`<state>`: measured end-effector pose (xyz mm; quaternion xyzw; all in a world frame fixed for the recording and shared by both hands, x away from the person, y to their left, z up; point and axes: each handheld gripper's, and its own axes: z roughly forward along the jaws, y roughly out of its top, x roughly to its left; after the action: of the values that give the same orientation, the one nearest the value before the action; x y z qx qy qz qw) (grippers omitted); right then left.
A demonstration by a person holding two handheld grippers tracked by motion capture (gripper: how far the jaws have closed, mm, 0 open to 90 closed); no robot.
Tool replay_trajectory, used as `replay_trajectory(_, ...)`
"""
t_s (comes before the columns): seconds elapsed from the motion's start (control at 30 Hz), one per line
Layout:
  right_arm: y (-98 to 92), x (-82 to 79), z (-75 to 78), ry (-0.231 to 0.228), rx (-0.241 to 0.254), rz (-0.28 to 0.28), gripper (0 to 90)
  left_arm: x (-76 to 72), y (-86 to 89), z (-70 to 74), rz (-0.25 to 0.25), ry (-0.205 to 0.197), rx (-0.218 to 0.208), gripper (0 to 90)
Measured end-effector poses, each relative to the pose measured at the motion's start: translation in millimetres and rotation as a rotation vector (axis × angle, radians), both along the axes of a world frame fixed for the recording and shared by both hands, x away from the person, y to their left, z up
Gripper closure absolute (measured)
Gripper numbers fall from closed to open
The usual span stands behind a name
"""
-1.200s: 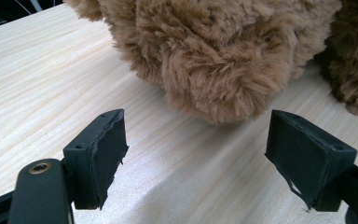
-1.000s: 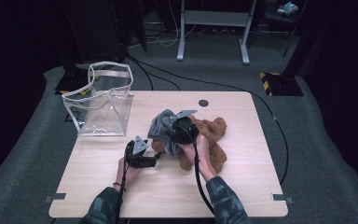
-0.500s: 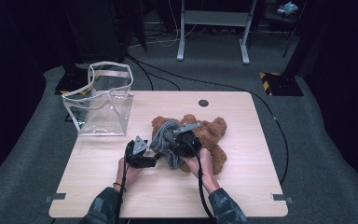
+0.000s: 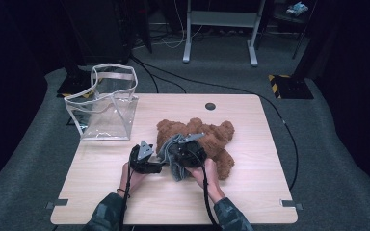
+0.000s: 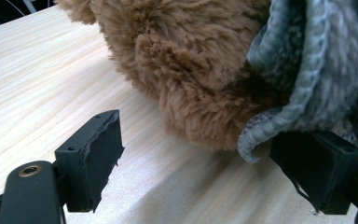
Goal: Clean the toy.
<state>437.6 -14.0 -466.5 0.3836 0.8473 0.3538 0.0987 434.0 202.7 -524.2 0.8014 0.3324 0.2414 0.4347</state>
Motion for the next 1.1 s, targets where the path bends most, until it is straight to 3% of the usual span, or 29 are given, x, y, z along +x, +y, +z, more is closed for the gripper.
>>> replay_trajectory(0.27, 2.9, 0.6, -8.6, 0.057, -0.020, -0.007, 71.7, -0.2, -0.2, 0.0, -0.008, 0.004, -0.001, 15.3)
replay_trajectory(0.4, 0.7, 0.1, -5.1, 0.046, -0.016, 0.006, 71.6, -0.2, 0.7, 0.1, -0.007, 0.008, -0.014, 15.3)
replay_trajectory(0.5, -6.2, -2.3, 8.9, 0.010, 0.029, 0.008, 71.7, -0.1, 0.7, 0.1, -0.006, 0.004, -0.008, 15.3)
replay_trajectory(0.63, -11.6, -5.1, 39.2, -0.106, 0.089, -0.026, 71.8, 0.1, 0.7, 0.2, -0.006, 0.002, -0.002, 15.4)
replay_trajectory(0.8, -7.3, 0.7, 58.1, -0.194, 0.104, -0.054, 71.7, -0.3, 0.1, 0.0, -0.004, 0.004, -0.003, 15.4)
replay_trajectory(0.9, 0.2, 9.3, 50.8, -0.166, 0.072, -0.040, 71.7, -0.1, 0.3, 0.0, -0.002, 0.002, -0.007, 15.4)
replay_trajectory(0.97, 6.5, 10.6, 34.6, -0.115, 0.046, -0.030, 71.7, -0.1, 0.6, -0.1, -0.001, 0.004, -0.013, 15.5)
replay_trajectory(1.1, 6.8, 6.4, 18.0, -0.068, 0.046, -0.005, 71.7, 0.0, 0.4, 0.1, -0.005, 0.002, -0.002, 15.5)
